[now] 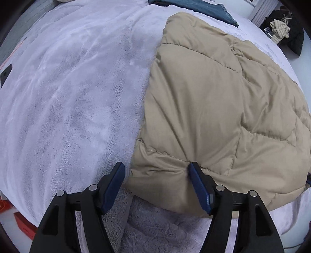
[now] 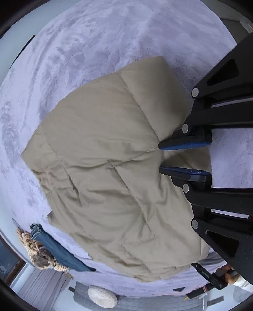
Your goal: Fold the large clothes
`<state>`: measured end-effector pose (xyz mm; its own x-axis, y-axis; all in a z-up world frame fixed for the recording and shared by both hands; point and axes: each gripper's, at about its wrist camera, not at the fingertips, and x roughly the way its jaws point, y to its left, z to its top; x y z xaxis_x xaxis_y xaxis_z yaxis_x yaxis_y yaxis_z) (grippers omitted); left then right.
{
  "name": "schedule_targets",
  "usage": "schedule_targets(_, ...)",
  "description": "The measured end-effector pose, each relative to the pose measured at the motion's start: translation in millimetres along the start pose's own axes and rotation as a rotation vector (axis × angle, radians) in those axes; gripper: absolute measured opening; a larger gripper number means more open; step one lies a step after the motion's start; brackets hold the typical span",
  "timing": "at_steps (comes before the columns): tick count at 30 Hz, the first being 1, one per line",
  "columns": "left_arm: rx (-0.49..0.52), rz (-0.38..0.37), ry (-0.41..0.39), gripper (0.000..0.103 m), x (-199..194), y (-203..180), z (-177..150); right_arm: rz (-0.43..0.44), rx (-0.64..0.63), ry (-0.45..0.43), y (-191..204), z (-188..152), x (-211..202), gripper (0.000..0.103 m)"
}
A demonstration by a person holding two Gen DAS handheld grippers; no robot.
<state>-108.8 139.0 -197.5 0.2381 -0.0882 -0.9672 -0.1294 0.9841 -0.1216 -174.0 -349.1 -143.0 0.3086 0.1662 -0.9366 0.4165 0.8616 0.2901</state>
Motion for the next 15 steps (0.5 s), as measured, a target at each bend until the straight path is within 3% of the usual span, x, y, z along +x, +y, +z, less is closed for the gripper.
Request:
schedule_targets(5, -0.042, 0.069, 0.033, 0.07, -12, -3, 3, 0.029, 0.055, 0.064, -10, 8, 5, 0.013)
schedule_targets(6, -0.046, 0.086, 0.034, 0.07, -17, -5, 4, 0.037, 0.065, 0.076, -10, 9, 2, 0.017)
schedule_targets(11, -0.072, 0.105, 0.043, 0.07, -46, -19, 5, 0.058, 0.045, 0.128, -3, 17, -11, 0.019)
schedule_targets(15, -0.066, 0.087, 0.031, 0.07, -67, -35, 8, 0.089, 0.021, 0.16, 11, 21, -15, 0.032)
